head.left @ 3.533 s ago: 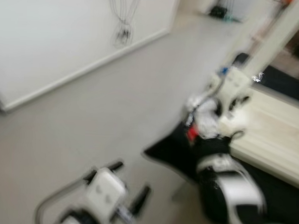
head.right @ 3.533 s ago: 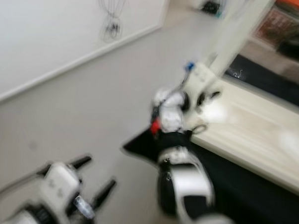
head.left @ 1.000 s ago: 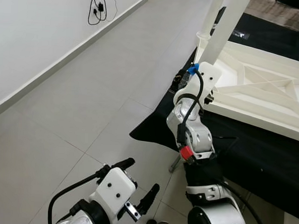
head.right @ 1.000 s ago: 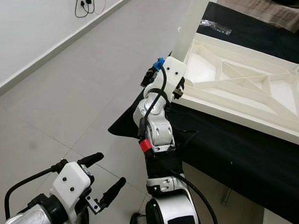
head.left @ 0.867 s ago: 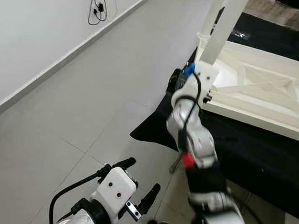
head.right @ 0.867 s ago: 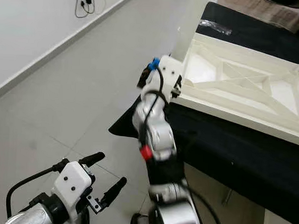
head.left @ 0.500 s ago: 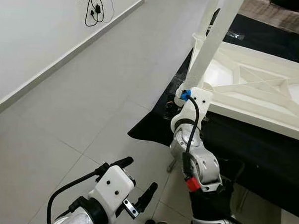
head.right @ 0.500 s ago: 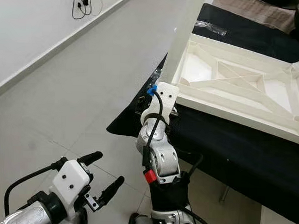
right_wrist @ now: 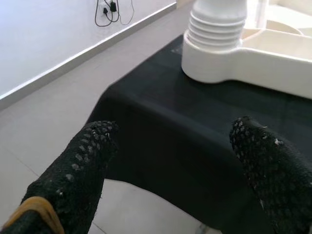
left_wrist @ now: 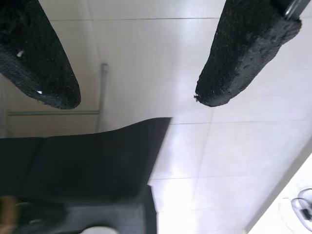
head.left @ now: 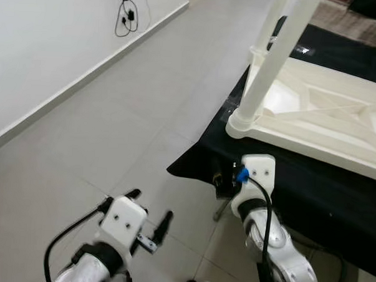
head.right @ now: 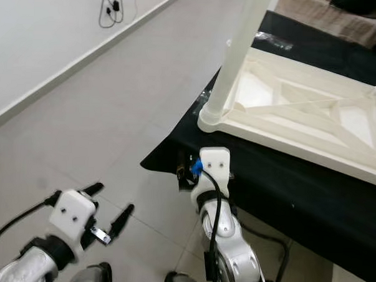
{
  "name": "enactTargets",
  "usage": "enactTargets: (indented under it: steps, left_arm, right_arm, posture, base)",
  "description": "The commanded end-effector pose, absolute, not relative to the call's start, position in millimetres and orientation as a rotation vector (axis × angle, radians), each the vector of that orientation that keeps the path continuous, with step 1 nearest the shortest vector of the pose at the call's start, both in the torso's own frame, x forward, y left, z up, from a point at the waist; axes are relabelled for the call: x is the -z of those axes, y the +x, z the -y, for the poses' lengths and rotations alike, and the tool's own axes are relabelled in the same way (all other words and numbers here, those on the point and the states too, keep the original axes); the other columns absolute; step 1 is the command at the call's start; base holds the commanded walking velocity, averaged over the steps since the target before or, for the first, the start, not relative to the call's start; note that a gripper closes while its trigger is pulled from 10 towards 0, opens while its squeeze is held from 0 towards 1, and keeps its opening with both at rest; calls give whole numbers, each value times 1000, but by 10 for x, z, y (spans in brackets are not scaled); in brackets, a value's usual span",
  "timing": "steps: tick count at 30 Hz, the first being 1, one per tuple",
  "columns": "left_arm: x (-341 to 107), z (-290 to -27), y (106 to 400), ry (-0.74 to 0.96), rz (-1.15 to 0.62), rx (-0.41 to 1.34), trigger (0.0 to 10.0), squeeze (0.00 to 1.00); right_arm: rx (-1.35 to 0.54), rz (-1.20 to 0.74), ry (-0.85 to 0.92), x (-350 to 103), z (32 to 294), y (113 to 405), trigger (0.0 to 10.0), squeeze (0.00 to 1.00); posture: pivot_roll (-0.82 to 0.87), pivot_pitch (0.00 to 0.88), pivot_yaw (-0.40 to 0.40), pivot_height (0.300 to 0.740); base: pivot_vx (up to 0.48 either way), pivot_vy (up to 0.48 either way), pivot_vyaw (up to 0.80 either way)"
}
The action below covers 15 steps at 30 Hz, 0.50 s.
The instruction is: Building children table
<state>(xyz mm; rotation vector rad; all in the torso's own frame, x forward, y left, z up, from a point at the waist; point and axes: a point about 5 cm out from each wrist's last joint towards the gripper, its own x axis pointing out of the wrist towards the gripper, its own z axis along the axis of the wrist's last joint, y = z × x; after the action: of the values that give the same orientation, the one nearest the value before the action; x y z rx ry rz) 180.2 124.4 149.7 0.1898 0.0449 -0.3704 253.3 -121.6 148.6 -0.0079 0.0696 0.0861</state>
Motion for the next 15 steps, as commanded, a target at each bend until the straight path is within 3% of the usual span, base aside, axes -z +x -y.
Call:
enactTargets:
  steps: [1, 5, 9, 15]
  left_arm:
    - [-1445, -1251, 1784, 190, -71, 360, 10000, 0]
    - [-1435, -1259, 1788, 189, -71, 343, 10000, 0]
    - [-1403, -1256, 1812, 191, -72, 324, 10000, 0]
    - [-1344, -1245, 1864, 186, -82, 311, 10000, 0]
  right_arm:
    - [-92, -38, 3, -1542, 1232, 2500, 10000, 0]
    - [-69, -49, -1, -1500, 1275, 2463, 10000, 0]
    - [-51, -76, -12, -1395, 1304, 2437, 10000, 0]
    - [-58, -98, -25, -1302, 1312, 2471, 10000, 0]
  posture:
    - [146, 148, -112, 740]
    - [136, 117, -109, 740]
    - [134, 91, -113, 740]
    - [144, 69, -121, 740]
  base:
    - [0, 0, 0]
    - [0, 0, -234]
    - [0, 0, -720]
    - [0, 0, 0]
